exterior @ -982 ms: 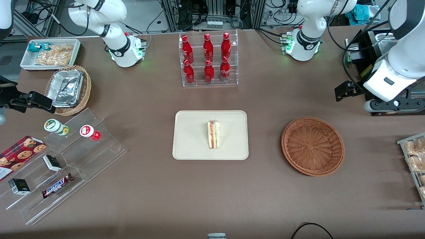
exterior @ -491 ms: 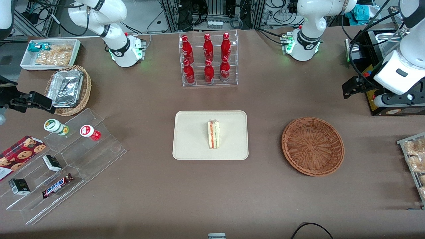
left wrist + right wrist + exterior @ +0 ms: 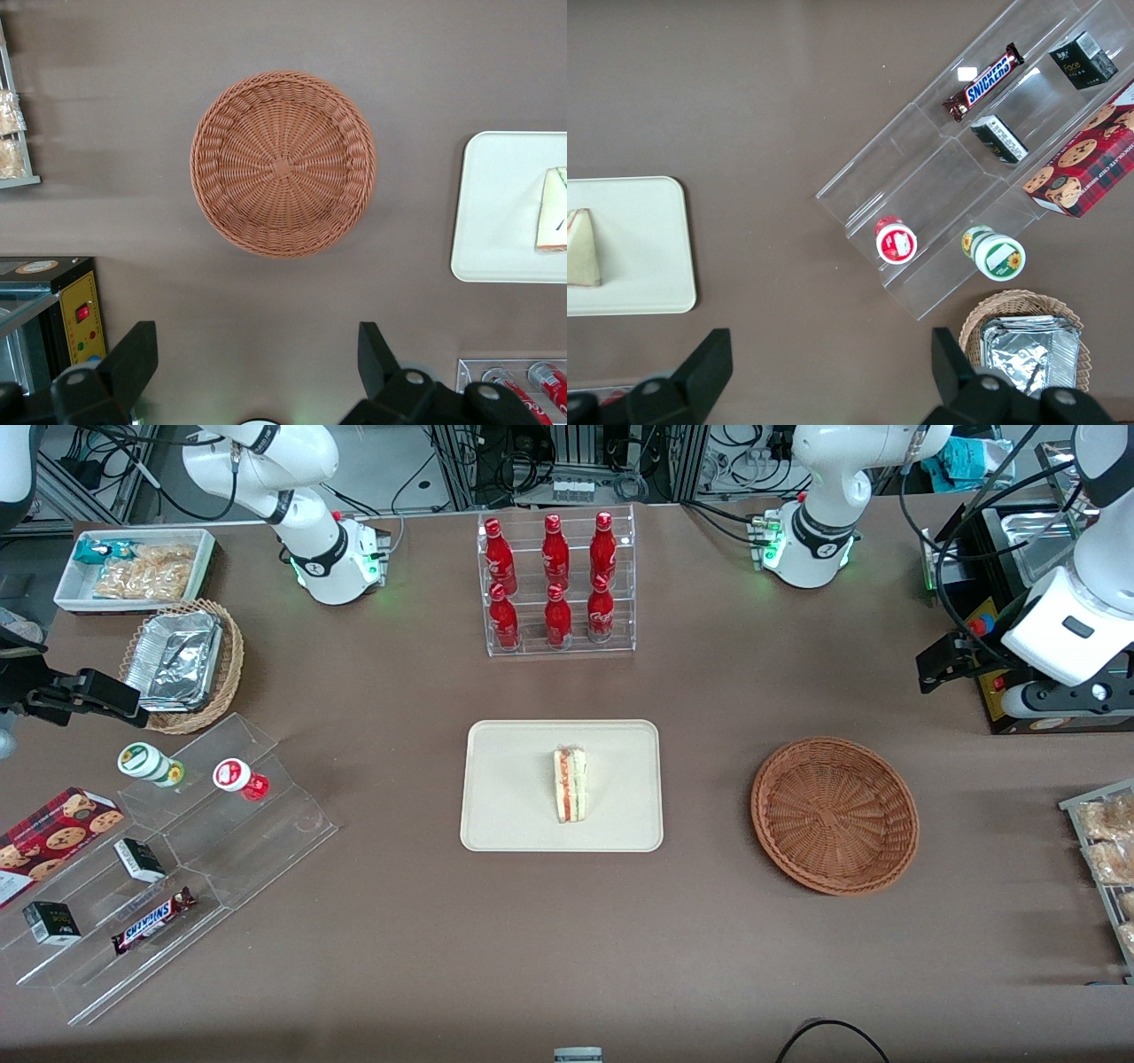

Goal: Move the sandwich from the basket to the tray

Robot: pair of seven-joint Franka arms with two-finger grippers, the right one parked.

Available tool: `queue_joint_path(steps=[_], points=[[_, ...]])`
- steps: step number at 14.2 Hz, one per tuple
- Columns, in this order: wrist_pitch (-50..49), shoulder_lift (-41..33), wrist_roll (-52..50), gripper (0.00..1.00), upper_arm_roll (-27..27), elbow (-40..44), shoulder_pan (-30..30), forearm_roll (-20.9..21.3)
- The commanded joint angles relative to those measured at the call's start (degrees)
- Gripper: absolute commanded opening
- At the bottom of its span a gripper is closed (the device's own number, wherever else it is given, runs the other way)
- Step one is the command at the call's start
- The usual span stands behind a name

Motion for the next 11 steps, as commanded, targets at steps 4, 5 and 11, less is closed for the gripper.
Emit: queue_joint_path(steps=[4, 5, 11], points=[[-1.88, 0.08, 0.3, 1.0, -0.34, 1.55, 0.32, 0.0], [-1.88, -0.09, 0.3, 1.0, -0.26, 1.55, 0.32, 0.0], [-1.96, -0.8, 0.3, 1.0, -0.26, 1.55, 0.41, -1.41]])
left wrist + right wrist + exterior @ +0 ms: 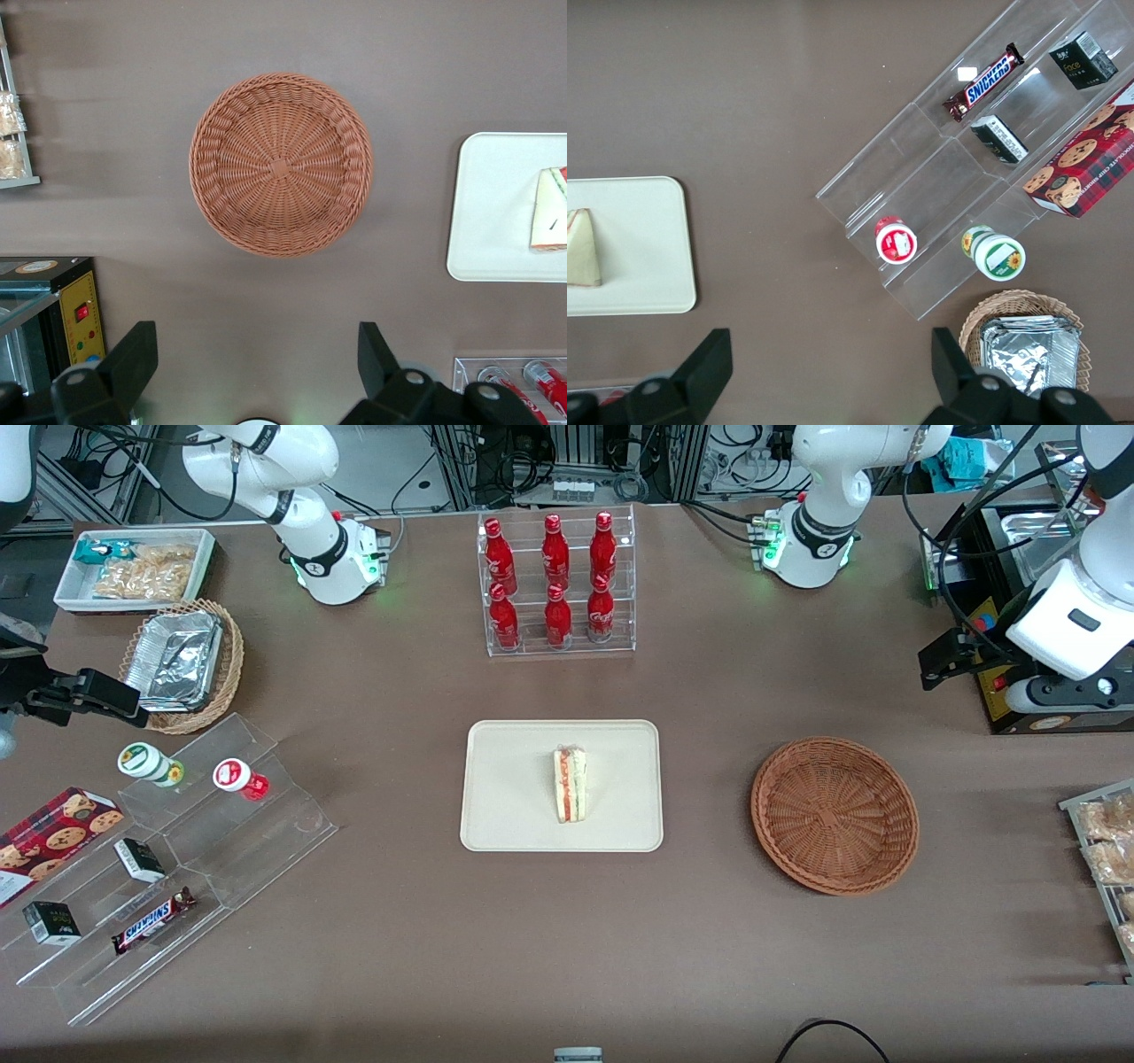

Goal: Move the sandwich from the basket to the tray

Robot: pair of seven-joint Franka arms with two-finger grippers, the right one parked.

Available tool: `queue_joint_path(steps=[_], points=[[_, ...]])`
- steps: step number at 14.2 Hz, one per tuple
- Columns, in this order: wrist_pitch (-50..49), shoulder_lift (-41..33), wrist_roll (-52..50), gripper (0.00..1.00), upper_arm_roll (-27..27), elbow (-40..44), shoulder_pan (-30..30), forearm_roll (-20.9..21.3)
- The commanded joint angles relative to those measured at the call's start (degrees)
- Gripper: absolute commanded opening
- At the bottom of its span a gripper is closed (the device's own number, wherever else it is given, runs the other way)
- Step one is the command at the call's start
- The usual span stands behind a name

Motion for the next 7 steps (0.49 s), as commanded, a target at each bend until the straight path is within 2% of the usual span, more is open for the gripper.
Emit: queue_joint_path(steps=[1, 7], points=[[-1.61, -0.74, 0.39, 1.0, -0.25, 0.89, 0.41, -1.01], [-1.61, -1.0, 0.3, 1.0, 0.1, 0.89, 0.41, -1.01]])
